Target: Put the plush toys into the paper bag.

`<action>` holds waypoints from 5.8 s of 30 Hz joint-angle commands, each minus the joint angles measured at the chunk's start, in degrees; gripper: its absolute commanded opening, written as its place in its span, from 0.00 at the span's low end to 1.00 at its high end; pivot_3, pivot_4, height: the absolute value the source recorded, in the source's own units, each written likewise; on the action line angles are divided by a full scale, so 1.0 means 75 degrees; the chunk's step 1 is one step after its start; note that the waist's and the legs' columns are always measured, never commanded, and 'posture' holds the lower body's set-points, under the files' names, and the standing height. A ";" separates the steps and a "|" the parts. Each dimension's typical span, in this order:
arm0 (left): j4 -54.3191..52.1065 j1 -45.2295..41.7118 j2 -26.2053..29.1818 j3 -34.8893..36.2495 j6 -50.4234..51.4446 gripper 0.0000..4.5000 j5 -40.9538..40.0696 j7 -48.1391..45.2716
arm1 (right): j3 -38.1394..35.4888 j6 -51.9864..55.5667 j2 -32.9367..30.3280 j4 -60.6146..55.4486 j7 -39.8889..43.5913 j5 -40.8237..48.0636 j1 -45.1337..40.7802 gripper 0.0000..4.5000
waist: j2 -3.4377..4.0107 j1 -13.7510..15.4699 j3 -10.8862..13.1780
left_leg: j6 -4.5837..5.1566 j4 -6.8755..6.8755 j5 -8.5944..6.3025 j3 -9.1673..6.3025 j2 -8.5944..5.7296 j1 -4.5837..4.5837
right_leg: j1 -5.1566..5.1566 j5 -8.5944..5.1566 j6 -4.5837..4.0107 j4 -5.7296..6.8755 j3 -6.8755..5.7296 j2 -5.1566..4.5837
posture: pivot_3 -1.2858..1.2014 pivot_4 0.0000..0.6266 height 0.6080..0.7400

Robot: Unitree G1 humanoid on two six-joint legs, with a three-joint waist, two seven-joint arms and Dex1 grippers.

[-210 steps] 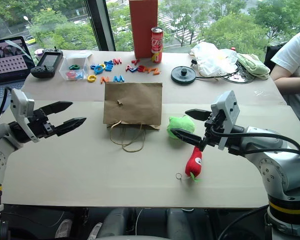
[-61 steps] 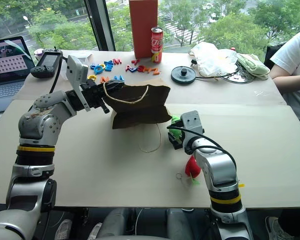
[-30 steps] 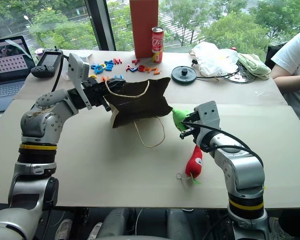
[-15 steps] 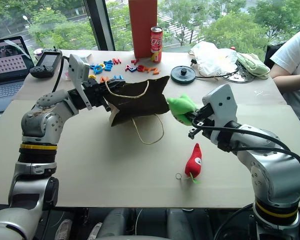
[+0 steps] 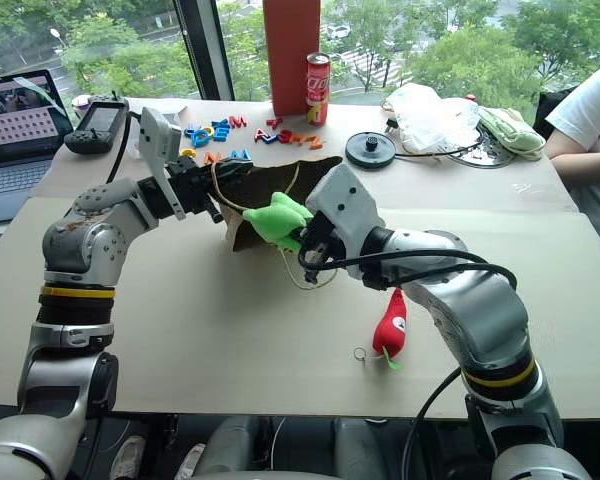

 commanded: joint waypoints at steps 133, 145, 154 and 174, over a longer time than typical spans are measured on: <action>-0.0138 -0.0294 0.0006 -0.0018 -0.0044 0.00 -0.0279 -0.0875 | -0.2420 0.2751 0.4854 0.1145 -0.3955 -0.0284 -0.0865 0.27 | 0.0006 -0.0053 0.0001 | 0.0005 -0.0012 0.0001 -0.0020 -0.0018 -0.0030 | -0.0010 -0.0011 0.0013 0.0039 -0.0005 -0.0008 | 0.52 0.24 0.99; -0.0102 -0.0243 0.0030 -0.0050 -0.0085 0.00 -0.0240 -0.0916 | -0.1989 0.3626 0.4386 0.0375 -0.2953 0.0495 -0.0960 0.99 | 0.0006 -0.0050 0.0001 | 0.0006 -0.0012 0.0001 -0.0023 -0.0018 -0.0030 | -0.0010 -0.0011 0.0012 0.0038 -0.0006 -0.0007 | 0.52 0.24 0.99; -0.0102 -0.0214 0.0042 -0.0053 -0.0116 0.00 -0.0218 -0.0927 | -0.2278 0.3934 0.3530 -0.0136 -0.2494 0.0590 -0.0855 0.99 | 0.0006 -0.0034 0.0001 | 0.0006 -0.0012 0.0001 -0.0022 -0.0019 -0.0031 | -0.0008 -0.0011 0.0013 0.0033 -0.0006 -0.0009 | 0.52 0.24 0.99; -0.0015 -0.0203 0.0008 0.0238 0.0163 0.00 -0.0437 -0.0692 | -0.3819 0.4268 0.0982 -0.1160 -0.1018 0.1566 -0.0446 0.99 | 0.0005 -0.0003 0.0002 | 0.0011 -0.0011 -0.0002 -0.0024 -0.0023 -0.0016 | -0.0002 -0.0012 0.0013 0.0001 0.0003 -0.0011 | 0.52 0.24 0.99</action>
